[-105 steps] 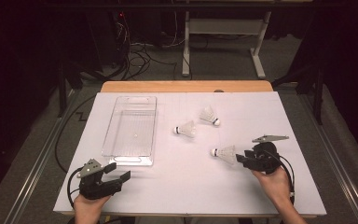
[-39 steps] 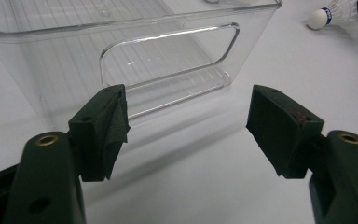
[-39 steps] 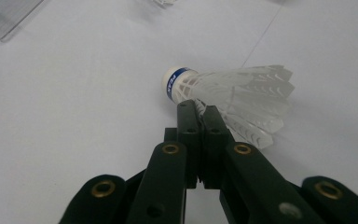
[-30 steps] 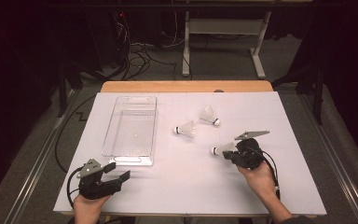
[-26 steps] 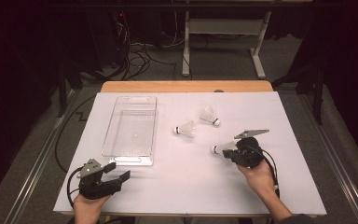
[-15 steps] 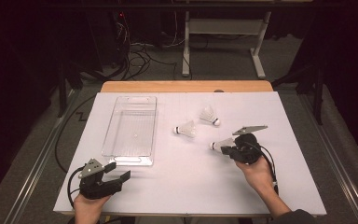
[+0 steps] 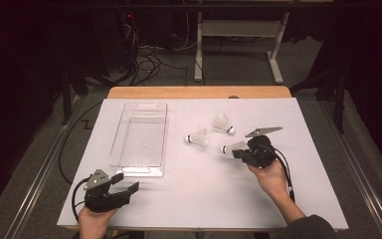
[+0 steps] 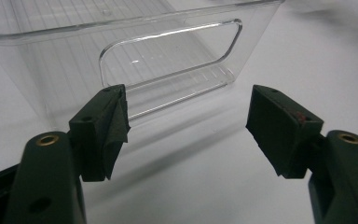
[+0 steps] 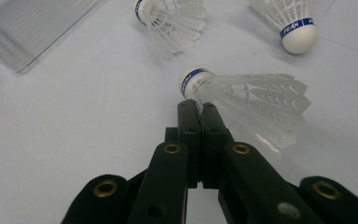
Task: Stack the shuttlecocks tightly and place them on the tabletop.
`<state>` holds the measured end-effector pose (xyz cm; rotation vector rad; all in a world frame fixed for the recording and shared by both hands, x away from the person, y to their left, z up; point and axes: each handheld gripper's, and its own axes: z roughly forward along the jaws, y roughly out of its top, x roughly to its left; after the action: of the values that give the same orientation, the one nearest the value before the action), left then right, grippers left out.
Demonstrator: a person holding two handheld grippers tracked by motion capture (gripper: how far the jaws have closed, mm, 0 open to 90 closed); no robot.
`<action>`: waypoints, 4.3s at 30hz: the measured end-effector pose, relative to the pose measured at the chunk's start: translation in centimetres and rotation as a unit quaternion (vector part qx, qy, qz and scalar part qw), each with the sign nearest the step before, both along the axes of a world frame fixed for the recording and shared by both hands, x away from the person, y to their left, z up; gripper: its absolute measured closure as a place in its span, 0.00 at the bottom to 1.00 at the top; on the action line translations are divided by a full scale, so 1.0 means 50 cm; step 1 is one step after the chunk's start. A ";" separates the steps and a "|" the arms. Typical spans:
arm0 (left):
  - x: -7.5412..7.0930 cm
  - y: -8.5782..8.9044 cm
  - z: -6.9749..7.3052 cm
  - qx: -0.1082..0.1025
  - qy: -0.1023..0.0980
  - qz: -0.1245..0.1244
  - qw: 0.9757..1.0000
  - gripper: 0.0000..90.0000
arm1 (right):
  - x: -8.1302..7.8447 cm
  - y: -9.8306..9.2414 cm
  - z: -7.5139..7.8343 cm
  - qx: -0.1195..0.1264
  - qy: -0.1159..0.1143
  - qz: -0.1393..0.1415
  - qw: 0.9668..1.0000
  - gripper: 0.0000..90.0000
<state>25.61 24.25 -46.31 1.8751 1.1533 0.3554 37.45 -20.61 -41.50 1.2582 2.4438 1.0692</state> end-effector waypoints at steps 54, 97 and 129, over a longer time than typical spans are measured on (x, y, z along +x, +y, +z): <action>0.002 -0.001 0.000 0.003 0.000 -0.005 1.000 0.34 | 0.072 0.047 -0.001 0.022 0.008 0.021 1.000 1.00; 0.004 -0.002 -0.001 0.005 0.003 -0.007 1.000 0.34 | 0.108 0.097 -0.009 0.035 0.020 0.040 0.998 1.00; 0.004 -0.001 0.000 0.005 0.002 -0.008 1.000 0.34 | 0.128 0.123 -0.022 0.044 0.031 0.051 0.997 1.00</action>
<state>25.82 24.21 -46.32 1.8926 1.1411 0.3491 43.84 -14.47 -42.60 1.2199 2.5583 1.1925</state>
